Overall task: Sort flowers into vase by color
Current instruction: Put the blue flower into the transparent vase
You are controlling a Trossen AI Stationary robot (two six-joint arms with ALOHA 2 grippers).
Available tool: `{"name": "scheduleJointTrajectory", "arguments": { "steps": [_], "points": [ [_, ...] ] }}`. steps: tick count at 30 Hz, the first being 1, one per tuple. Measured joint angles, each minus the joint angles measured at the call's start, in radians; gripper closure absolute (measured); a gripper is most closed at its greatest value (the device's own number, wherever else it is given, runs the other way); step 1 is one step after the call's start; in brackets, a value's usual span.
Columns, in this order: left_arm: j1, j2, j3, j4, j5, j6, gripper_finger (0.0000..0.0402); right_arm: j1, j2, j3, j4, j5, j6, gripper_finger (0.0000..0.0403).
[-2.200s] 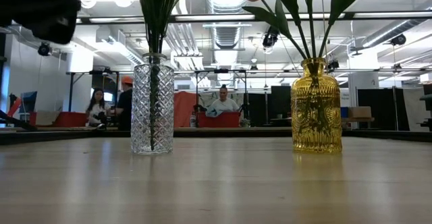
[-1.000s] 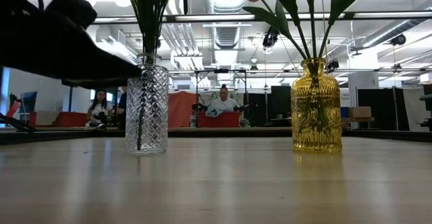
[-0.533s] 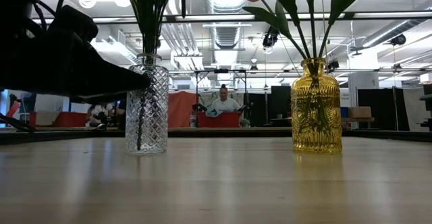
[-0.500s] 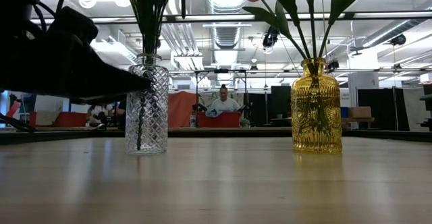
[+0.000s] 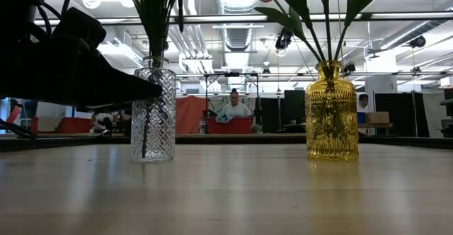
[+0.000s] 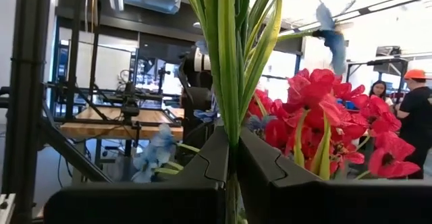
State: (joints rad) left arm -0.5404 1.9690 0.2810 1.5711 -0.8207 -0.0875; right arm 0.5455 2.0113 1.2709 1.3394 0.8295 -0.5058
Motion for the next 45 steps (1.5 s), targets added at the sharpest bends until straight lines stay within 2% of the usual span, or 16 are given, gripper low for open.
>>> {"name": "scheduleJointTrajectory", "arguments": {
  "steps": [4, 8, 14, 20, 45],
  "points": [
    [0.000, 0.000, 0.000, 0.000, 0.003, -0.001, 0.0092, -0.016, 0.000, -0.003, -0.002, -0.007, -0.002, 0.0390],
    [0.000, 0.001, 0.002, -0.001, 0.045, -0.004, 0.0092, -0.041, 0.000, -0.006, -0.002, -0.057, 0.010, 0.0390],
    [0.000, 0.001, 0.010, -0.009, 0.046, -0.003, 0.0092, -0.077, 0.000, -0.010, -0.002, -0.082, 0.011, 0.0390],
    [0.000, 0.001, 0.014, -0.027, 0.047, -0.004, 0.0092, -0.111, 0.000, -0.014, -0.001, -0.154, 0.049, 0.0390],
    [0.000, 0.001, 0.014, -0.034, 0.047, -0.003, 0.0092, -0.173, 0.003, -0.047, 0.001, -0.238, 0.076, 0.0390]
  ]
}}
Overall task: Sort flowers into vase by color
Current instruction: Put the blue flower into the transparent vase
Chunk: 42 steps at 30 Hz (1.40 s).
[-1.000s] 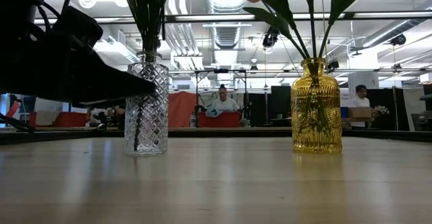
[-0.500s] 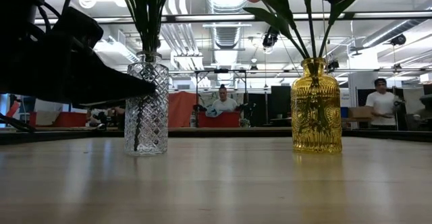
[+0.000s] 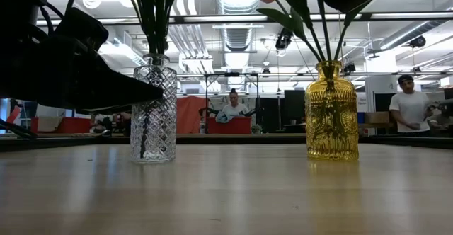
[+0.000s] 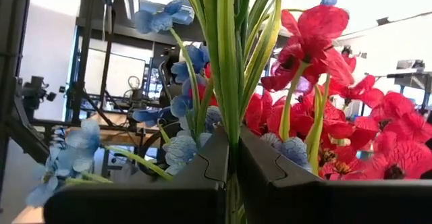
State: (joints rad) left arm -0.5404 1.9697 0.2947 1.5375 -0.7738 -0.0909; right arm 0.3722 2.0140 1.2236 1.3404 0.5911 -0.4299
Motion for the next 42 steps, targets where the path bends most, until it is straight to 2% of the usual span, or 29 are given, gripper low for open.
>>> {"name": "scheduleJointTrajectory", "arguments": {
  "steps": [17, 21, 29, 42],
  "points": [
    [0.000, 0.000, 0.000, 0.000, 0.000, 0.000, 0.0092, -0.011, 0.000, -0.001, -0.140, 0.030, 0.143, 0.0390],
    [0.000, 0.000, 0.000, 0.000, 0.000, 0.000, 0.0092, -0.011, 0.000, -0.001, -0.179, 0.064, 0.145, 0.0390],
    [0.000, 0.000, 0.000, -0.004, -0.001, 0.000, 0.0092, -0.011, 0.000, -0.001, -0.266, 0.064, 0.152, 0.0390],
    [0.000, 0.000, 0.000, -0.010, -0.029, 0.003, 0.0092, -0.011, 0.000, -0.001, -0.269, 0.062, 0.128, 0.0390]
  ]
}}
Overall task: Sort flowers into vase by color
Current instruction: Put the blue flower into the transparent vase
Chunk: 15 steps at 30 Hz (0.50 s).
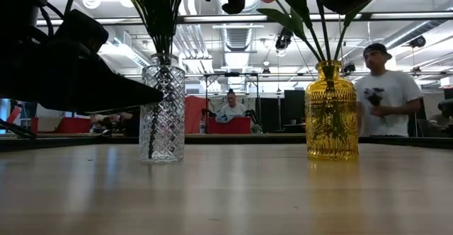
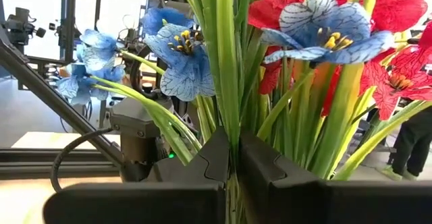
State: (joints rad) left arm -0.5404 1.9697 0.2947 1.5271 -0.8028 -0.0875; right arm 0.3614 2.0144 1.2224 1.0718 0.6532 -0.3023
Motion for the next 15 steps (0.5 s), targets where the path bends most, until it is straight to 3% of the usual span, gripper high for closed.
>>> {"name": "scheduleJointTrajectory", "arguments": {
  "steps": [9, 15],
  "points": [
    [0.000, 0.000, 0.000, -0.003, 0.001, 0.001, 0.0095, 0.000, 0.000, -0.001, -0.001, -0.002, 0.005, 0.0390],
    [0.002, 0.000, 0.038, -0.019, 0.029, 0.026, 0.0140, 0.000, 0.000, -0.001, -0.008, -0.003, 0.010, 0.0390]
  ]
}}
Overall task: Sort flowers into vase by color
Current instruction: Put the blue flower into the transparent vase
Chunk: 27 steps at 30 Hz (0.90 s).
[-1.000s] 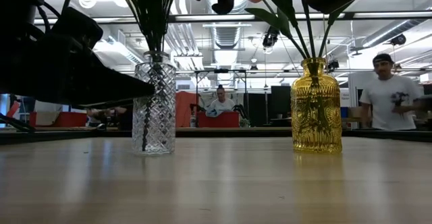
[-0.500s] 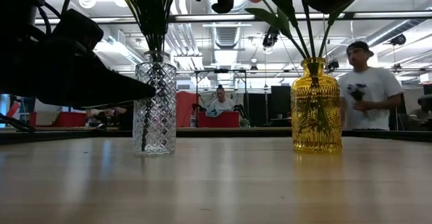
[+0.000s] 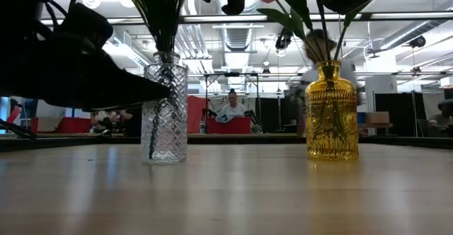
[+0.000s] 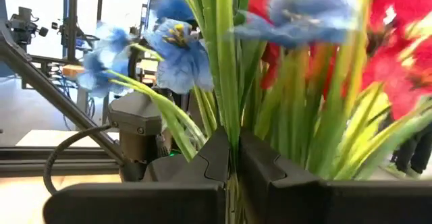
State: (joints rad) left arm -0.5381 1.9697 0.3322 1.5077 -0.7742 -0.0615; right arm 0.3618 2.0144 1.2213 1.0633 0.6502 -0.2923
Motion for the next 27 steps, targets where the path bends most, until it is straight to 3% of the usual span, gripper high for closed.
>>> {"name": "scheduleJointTrajectory", "arguments": {
  "steps": [5, 19, 27],
  "points": [
    [0.005, 0.000, 0.031, -0.033, -0.026, 0.032, 0.0175, 0.000, 0.000, -0.001, -0.017, -0.006, 0.023, 0.0390],
    [0.009, -0.002, 0.004, -0.037, -0.029, -0.050, 0.0176, 0.002, 0.000, -0.001, -0.033, 0.007, 0.008, 0.0390],
    [-0.002, -0.003, -0.046, -0.012, -0.057, -0.110, 0.0178, 0.006, -0.001, -0.010, -0.065, 0.067, 0.016, 0.0390]
  ]
}}
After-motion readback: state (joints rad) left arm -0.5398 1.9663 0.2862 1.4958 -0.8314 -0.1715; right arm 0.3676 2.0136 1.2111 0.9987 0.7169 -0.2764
